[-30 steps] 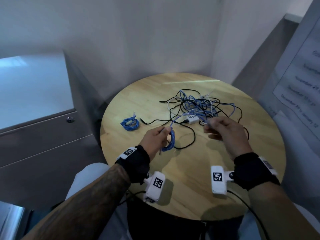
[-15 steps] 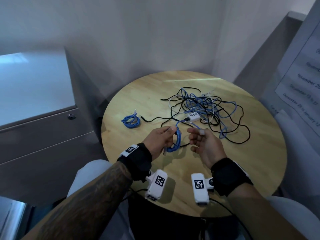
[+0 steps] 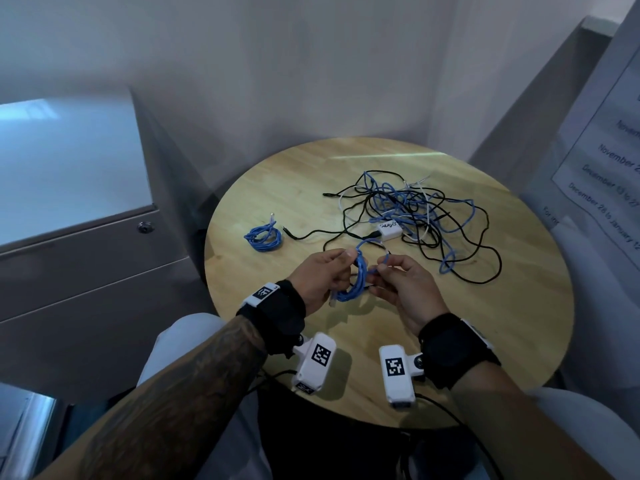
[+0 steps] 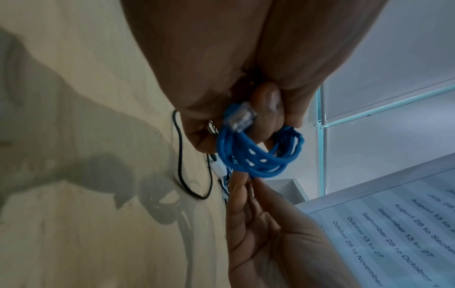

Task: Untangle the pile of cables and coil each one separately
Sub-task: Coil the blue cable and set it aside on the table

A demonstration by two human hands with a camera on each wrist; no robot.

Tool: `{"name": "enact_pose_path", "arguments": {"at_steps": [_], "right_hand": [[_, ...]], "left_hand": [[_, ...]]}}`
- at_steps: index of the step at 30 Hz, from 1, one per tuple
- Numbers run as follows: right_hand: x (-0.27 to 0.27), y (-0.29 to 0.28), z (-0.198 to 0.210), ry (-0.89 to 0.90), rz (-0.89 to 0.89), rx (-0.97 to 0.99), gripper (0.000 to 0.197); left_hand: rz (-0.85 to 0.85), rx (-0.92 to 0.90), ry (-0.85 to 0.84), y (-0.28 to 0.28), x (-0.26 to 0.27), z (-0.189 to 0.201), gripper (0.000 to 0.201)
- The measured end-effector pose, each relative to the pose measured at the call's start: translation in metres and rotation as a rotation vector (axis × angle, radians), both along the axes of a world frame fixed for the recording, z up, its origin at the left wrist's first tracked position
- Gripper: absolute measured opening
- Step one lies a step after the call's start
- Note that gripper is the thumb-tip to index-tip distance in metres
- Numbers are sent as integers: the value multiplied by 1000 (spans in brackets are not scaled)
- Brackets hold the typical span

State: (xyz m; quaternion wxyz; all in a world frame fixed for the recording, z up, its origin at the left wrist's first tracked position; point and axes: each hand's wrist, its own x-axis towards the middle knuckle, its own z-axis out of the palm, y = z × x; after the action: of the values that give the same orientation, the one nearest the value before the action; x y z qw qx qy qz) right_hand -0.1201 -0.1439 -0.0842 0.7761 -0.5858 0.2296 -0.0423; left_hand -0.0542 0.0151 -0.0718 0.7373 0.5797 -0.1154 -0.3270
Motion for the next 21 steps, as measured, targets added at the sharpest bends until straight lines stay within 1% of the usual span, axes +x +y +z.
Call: {"name": "enact_pose_path", "arguments": {"at_steps": [4,6,9,11,13,14,16,17,18,19,21], "right_hand": [[3,-2,1,-4,-27,123,15],[3,-1,2,-5,-13,153,15],[0,7,1,38,111,75,16],[-2,13,-1,32,135,14,23],[-3,15,-1,-3,144,-18,37],[-3,15,-2,-14,178,-62,51],[-3,19,-7,-23,277,-175,87],[-3,22,-10,-26,286,-210,98],[-3,25,-11,-34,262,-220,98],[-3,27,-11,-47,210,-217,92],[-3,26,-8,-61,100,-220,67]], "left_hand": [[-45,-28,50,1,1,2,28],[-50,-38,79,1,1,1,25],[-22,-17,91,-1,-1,-1,26],[-4,2,77,-2,0,-4,28],[23,15,35,-3,-1,-6,27],[39,23,1,-3,-1,-6,28],[59,38,-37,-4,-4,-3,28],[64,44,-37,-5,-6,-1,28],[67,45,-36,-6,-7,0,29],[67,47,-40,-7,-8,0,31],[60,42,-72,-8,-7,-3,31]]}}
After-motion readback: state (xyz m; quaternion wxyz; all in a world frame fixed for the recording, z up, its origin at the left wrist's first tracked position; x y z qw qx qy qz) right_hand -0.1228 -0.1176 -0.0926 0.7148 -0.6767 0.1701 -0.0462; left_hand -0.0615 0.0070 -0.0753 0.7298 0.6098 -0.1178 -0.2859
